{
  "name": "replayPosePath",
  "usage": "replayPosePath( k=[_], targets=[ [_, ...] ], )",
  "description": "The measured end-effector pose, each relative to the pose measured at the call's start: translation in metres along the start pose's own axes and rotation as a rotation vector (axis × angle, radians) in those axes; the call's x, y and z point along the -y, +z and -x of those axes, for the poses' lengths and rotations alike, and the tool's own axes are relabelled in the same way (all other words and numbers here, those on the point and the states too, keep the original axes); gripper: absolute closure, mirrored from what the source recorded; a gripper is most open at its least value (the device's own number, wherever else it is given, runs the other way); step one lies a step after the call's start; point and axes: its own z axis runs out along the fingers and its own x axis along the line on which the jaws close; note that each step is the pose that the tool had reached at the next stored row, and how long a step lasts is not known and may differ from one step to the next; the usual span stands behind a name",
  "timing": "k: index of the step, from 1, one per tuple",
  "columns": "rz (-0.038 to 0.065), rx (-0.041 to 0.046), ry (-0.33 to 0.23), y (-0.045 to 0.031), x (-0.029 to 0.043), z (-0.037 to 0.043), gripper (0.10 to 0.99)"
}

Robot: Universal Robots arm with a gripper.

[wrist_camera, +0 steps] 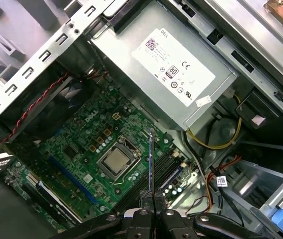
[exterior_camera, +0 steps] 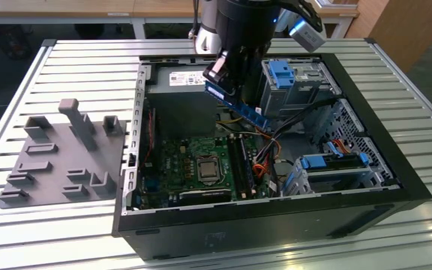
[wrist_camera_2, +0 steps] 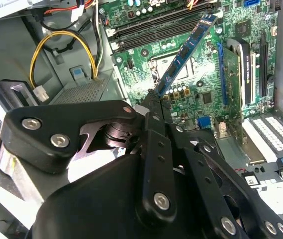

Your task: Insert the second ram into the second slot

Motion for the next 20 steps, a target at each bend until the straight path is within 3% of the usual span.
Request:
replayPosePath(
  k=[20],
  targets=[
    [-0.001,0.0028,0.072,0.0004,0.0000,0.0000,0.965]
  ],
)
